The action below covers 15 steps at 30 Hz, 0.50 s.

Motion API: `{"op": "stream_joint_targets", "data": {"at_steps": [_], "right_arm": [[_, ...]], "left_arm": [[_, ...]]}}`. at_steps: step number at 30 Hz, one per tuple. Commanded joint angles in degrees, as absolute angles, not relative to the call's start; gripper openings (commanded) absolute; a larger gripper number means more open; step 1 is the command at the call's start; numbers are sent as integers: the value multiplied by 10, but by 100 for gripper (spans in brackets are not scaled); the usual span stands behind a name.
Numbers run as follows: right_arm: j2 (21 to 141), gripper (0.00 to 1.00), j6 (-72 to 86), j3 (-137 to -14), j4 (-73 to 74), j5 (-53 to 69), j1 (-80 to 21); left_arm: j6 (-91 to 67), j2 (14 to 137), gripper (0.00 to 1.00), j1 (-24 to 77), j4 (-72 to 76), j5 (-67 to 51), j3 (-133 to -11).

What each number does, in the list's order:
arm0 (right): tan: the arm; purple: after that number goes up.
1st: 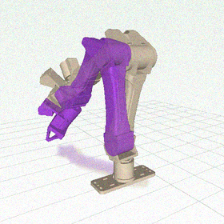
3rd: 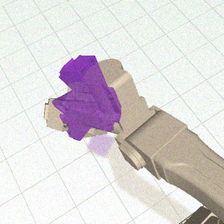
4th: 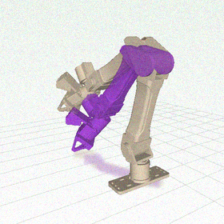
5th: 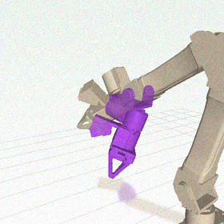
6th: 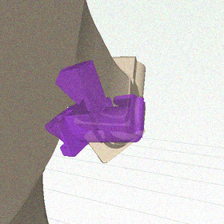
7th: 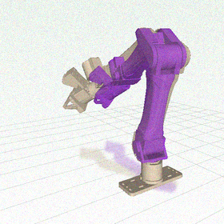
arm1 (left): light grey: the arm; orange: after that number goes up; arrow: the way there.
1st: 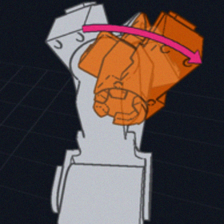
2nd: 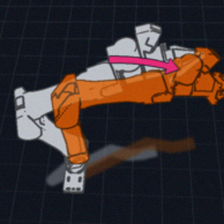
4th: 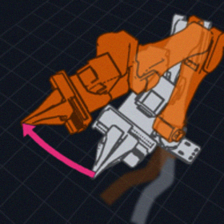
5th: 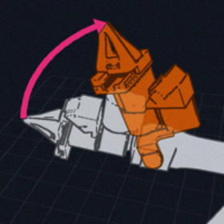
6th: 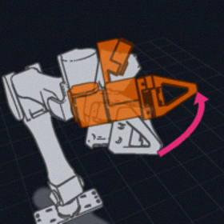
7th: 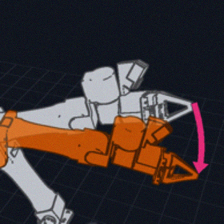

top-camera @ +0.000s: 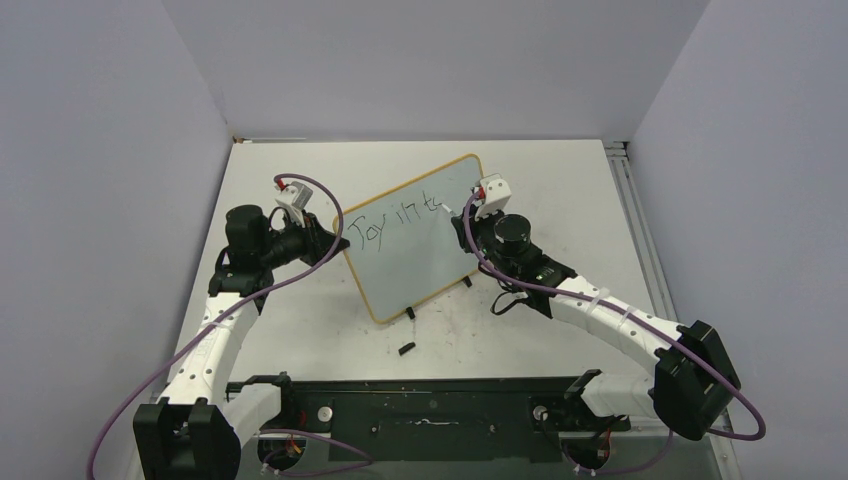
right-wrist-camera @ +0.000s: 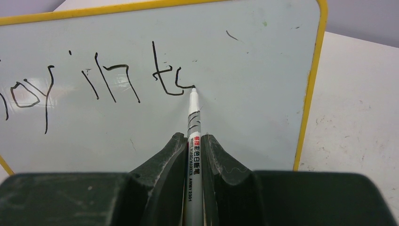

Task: Write a sentence on the whiteboard

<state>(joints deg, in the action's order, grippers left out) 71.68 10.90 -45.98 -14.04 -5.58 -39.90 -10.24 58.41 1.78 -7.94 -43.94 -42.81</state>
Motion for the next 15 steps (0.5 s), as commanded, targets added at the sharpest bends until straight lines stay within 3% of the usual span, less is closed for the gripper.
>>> {"op": "stream_joint_targets", "data": {"at_steps": [1,15], "right_arm": [[717,5,101,-490,-179,-64,-403],[732,5,101,-503,-188,-41,-403]], "left_arm": [[-84,576,0,20,-90,-430,-437],[-84,577,0,19,-90,-430,-437]]}}
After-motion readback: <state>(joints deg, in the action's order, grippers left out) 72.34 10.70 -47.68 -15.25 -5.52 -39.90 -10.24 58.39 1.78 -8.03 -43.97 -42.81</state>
